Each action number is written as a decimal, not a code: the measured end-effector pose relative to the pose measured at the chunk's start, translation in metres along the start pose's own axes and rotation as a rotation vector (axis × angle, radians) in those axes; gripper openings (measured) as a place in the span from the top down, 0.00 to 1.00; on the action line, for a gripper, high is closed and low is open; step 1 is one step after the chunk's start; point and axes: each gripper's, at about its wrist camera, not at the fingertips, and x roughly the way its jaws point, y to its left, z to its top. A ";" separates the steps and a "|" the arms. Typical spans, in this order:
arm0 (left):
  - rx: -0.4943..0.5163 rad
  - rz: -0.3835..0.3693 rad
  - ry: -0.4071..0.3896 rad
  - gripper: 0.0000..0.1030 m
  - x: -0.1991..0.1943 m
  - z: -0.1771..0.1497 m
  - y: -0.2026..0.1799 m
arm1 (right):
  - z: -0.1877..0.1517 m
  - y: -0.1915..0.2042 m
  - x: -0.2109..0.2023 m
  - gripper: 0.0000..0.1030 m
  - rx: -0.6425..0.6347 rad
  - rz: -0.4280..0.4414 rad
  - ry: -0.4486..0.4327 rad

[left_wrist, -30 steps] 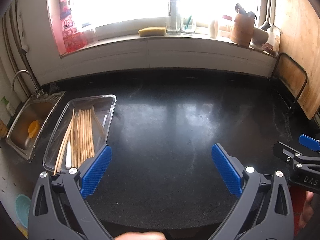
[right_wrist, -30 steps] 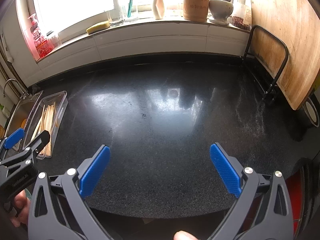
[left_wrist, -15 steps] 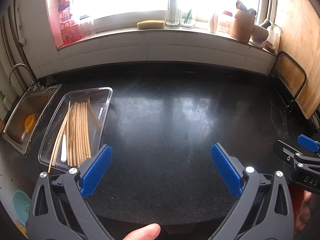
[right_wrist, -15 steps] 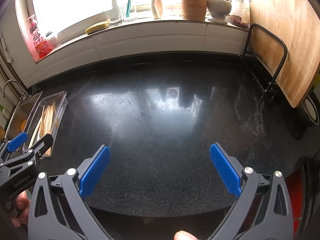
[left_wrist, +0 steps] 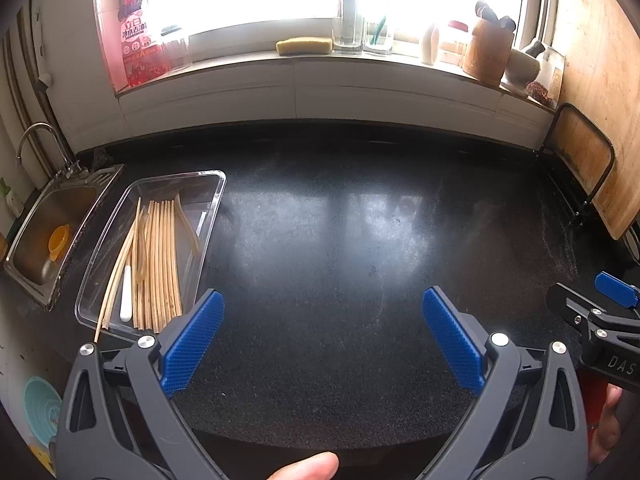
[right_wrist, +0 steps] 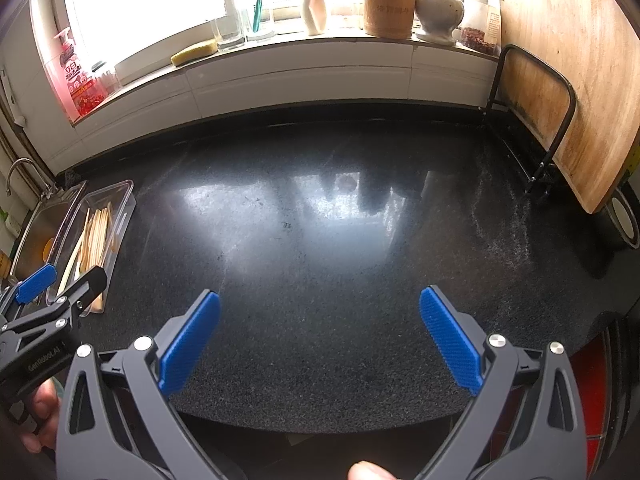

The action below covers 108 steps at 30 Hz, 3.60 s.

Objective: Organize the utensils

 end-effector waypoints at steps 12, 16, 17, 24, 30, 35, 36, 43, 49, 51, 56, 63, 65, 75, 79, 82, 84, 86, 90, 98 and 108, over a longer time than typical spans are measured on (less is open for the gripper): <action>0.002 -0.002 0.006 0.06 0.002 0.000 0.000 | 0.001 0.001 0.001 0.06 -0.003 0.003 0.005; 0.002 -0.003 0.006 0.06 0.002 0.000 0.000 | 0.001 0.001 0.001 0.06 -0.003 0.003 0.006; 0.003 -0.003 0.005 0.06 0.002 0.001 0.000 | 0.001 0.001 0.001 0.06 -0.003 0.002 0.005; 0.006 -0.004 0.004 0.06 0.002 0.000 -0.001 | 0.001 0.001 0.001 0.06 -0.005 0.004 0.004; 0.005 -0.003 0.004 0.06 0.002 0.000 -0.001 | 0.002 0.001 0.001 0.06 -0.004 0.004 0.003; 0.006 -0.004 0.006 0.06 0.002 0.000 -0.001 | 0.002 0.001 0.001 0.06 -0.005 0.003 0.003; 0.005 -0.004 0.006 0.06 0.001 0.000 -0.001 | 0.002 0.001 0.001 0.06 -0.005 0.004 0.003; 0.007 -0.003 0.006 0.06 0.001 0.000 -0.001 | 0.002 0.001 0.001 0.06 -0.008 0.005 0.000; 0.013 -0.007 0.002 0.06 0.000 0.000 -0.002 | 0.002 0.001 0.001 0.06 -0.009 0.004 -0.001; 0.012 -0.007 0.001 0.06 -0.001 0.000 -0.001 | 0.003 0.001 0.001 0.06 -0.010 0.003 -0.001; 0.010 -0.012 0.005 0.06 0.000 0.000 0.000 | 0.003 0.001 0.001 0.06 -0.010 0.004 0.000; 0.011 -0.030 -0.005 0.06 -0.002 -0.001 0.001 | 0.004 0.001 0.001 0.06 -0.010 0.005 0.001; 0.016 -0.034 -0.010 0.06 -0.003 -0.001 0.000 | 0.004 0.001 0.000 0.06 -0.010 0.005 0.000; 0.016 -0.022 0.006 0.06 -0.001 0.000 0.000 | 0.004 0.001 0.000 0.06 -0.010 0.006 0.000; 0.019 -0.023 0.005 0.06 -0.001 0.001 0.001 | 0.004 0.001 0.000 0.06 -0.010 0.006 -0.001; 0.017 -0.021 0.006 0.06 -0.001 0.001 0.001 | 0.004 0.001 0.000 0.06 -0.010 0.007 -0.002; 0.015 -0.021 0.006 0.06 -0.001 0.001 0.001 | 0.005 0.002 0.001 0.06 -0.011 0.006 -0.001; 0.015 -0.021 0.007 0.06 -0.002 0.001 0.001 | 0.005 0.002 0.001 0.06 -0.012 0.006 -0.001; 0.017 -0.022 0.005 0.06 -0.002 0.001 0.001 | 0.005 0.003 0.000 0.06 -0.013 0.008 -0.002; 0.016 -0.021 0.006 0.06 -0.002 0.001 0.001 | 0.005 0.003 0.000 0.06 -0.014 0.008 -0.001; 0.017 -0.022 0.007 0.06 -0.002 0.002 0.001 | 0.005 0.003 0.000 0.06 -0.013 0.009 -0.002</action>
